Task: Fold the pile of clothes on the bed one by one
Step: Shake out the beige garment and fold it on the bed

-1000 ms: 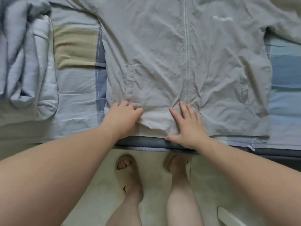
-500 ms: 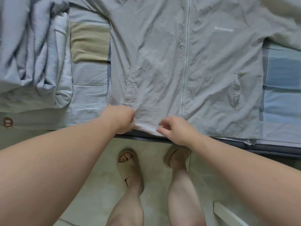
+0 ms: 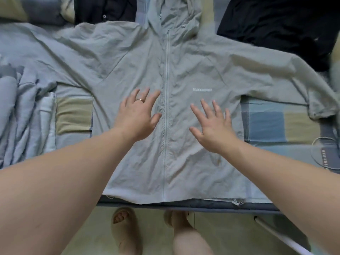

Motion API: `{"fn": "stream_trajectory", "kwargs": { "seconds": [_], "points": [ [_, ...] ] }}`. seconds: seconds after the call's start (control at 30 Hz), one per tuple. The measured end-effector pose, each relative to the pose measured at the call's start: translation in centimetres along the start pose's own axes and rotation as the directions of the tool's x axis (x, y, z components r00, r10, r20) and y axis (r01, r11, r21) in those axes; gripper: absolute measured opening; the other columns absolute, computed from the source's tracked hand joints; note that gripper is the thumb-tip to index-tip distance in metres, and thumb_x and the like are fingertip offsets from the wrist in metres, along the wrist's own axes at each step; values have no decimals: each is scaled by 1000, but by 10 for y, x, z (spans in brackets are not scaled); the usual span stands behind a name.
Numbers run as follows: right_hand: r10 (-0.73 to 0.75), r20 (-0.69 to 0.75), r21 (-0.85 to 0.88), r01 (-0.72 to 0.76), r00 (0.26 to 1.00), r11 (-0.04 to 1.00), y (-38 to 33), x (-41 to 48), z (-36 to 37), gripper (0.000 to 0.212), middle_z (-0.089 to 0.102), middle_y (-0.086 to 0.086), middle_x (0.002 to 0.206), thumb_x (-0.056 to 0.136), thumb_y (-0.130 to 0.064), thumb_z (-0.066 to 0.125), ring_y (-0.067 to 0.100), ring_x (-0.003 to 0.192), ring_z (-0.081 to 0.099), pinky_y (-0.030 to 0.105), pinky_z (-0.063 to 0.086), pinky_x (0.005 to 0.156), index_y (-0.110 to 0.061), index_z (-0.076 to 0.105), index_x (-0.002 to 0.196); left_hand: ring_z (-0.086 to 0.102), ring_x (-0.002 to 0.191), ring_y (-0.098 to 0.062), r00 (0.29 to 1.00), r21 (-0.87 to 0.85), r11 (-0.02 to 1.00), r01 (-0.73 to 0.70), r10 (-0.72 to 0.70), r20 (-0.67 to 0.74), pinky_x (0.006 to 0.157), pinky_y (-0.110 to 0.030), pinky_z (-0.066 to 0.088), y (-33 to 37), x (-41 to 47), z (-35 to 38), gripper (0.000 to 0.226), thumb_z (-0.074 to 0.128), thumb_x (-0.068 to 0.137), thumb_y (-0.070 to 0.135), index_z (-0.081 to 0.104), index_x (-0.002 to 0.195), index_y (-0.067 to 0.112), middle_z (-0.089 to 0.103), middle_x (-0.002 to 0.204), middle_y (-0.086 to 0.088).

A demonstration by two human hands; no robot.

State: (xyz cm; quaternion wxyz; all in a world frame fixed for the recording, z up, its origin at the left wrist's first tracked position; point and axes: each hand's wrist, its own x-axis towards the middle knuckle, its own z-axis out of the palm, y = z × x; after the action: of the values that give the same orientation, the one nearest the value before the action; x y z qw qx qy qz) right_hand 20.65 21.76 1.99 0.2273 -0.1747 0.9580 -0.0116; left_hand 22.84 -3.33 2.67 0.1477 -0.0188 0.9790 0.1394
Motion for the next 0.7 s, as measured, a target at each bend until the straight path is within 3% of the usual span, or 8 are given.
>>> {"fn": "stream_trajectory", "kwargs": {
  "seconds": [0.13,0.27,0.43,0.7],
  "points": [
    [-11,-47,-17,10,999,1000,33,36,-45,71,-8,-5,169,100,-61,31,28,155,-10,58,0,121,-41,-5,158,8,155,-28,998,1,999,45,-45,-40,120,-49,15,26,45,-24,67,43,99,55,13,158,40,15,168,0],
    [-18,-94,3,18,995,1000,52,77,-76,72,-10,-7,169,100,-61,31,27,155,-10,58,0,121,-43,-10,156,10,154,-26,967,-182,959,216,-236,-95,120,-50,17,30,98,-49,66,43,100,54,17,159,38,15,168,0],
    [8,-140,5,-8,990,1000,64,145,-106,72,-10,-11,168,99,-62,30,25,155,-9,55,1,122,-46,-13,155,11,153,-24,949,-311,919,244,-292,-119,119,-52,17,7,175,-66,66,44,101,52,16,159,38,15,168,2],
    [152,-222,125,-126,963,984,70,340,-85,73,-1,-12,169,99,-59,36,21,155,-2,47,8,122,-47,-6,157,14,152,-26,972,-338,937,92,-158,-172,121,-46,19,-60,371,-4,68,51,98,50,23,158,33,18,167,-4]
  ]
}}
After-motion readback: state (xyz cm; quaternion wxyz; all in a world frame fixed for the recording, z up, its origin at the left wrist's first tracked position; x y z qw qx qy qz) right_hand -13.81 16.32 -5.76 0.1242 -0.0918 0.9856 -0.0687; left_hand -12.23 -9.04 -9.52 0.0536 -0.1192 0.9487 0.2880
